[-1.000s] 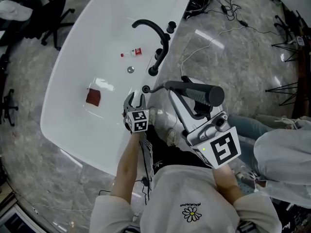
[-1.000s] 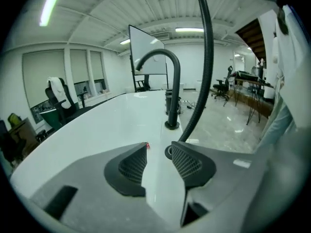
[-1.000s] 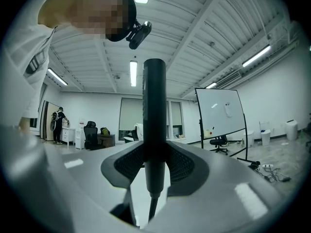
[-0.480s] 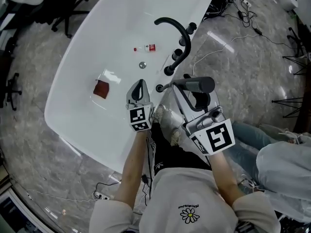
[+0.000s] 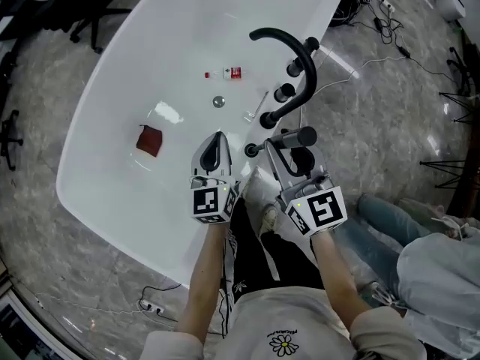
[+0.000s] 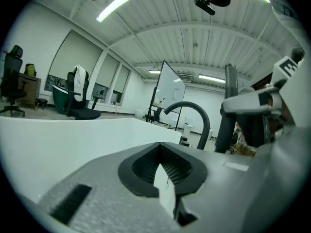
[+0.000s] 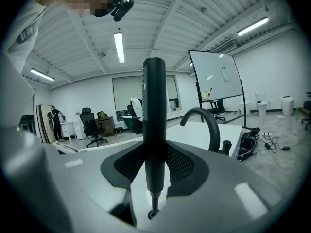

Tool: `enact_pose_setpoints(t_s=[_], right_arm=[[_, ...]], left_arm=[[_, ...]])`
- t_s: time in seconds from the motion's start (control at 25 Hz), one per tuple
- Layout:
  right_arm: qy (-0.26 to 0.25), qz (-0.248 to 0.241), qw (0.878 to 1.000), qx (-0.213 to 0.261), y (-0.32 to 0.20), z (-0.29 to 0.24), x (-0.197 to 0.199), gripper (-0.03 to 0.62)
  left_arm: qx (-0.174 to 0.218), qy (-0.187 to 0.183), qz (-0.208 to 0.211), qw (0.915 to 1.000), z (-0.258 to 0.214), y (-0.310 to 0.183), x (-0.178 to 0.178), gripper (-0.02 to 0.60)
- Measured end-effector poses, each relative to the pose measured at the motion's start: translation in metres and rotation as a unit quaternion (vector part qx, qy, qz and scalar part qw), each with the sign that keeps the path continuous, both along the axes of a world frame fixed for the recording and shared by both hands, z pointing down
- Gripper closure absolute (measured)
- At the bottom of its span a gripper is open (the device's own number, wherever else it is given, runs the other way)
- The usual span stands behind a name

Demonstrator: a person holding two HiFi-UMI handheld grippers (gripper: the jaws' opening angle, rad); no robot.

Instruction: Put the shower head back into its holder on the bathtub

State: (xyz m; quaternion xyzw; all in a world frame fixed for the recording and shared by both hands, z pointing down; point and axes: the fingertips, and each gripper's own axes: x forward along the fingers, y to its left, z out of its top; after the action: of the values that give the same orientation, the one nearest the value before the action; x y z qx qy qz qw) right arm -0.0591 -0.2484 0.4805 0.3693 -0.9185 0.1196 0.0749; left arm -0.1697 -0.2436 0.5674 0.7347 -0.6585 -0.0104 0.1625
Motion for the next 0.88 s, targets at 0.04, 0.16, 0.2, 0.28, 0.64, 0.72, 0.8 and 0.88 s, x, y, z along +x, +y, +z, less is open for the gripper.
enact_pose_setpoints(t_s=[0.04,0.16,0.2,0.28,0.64,0.72,0.8,0.88], right_arm=[[0.002,0.0,1.0,-0.006,-0.002,0.014,-0.004,0.457],[0.013,-0.002,1.0,-0.026,-0.005,0.058,-0.014,0.457],[0.017,-0.003,0.999,-0.032,-0.006,0.071,-0.016,0.457],[0.027,-0.006,0.999,-0.041,-0.006,0.093,-0.019,0.457],[0.059,-0.009,0.996,-0.058,0.004,0.153,-0.027,0.458],[0.068,-0.012,0.996,-0.052,0.007,0.153,-0.029,0.457],[0.079,-0.018,0.996,-0.046,0.013,0.153,-0.03,0.457],[0.087,-0.021,0.995,-0.047,0.02,0.153,-0.029,0.457]], left_arm=[[0.004,0.001,-0.006,1.0,0.004,-0.002,-0.004,0.58],[0.0,0.005,-0.026,0.9997,0.02,-0.002,-0.014,0.581],[-0.002,0.007,-0.027,0.9996,0.026,-0.001,-0.015,0.581],[-0.005,0.006,-0.021,0.9997,0.035,0.0,-0.013,0.581],[-0.01,-0.014,-0.011,0.9998,0.046,0.008,-0.009,0.58],[-0.011,-0.012,-0.01,0.9998,0.047,0.01,-0.009,0.58],[-0.014,-0.002,-0.017,0.9998,0.046,0.013,-0.01,0.58],[-0.014,0.001,-0.018,0.9997,0.042,0.015,-0.009,0.58]])
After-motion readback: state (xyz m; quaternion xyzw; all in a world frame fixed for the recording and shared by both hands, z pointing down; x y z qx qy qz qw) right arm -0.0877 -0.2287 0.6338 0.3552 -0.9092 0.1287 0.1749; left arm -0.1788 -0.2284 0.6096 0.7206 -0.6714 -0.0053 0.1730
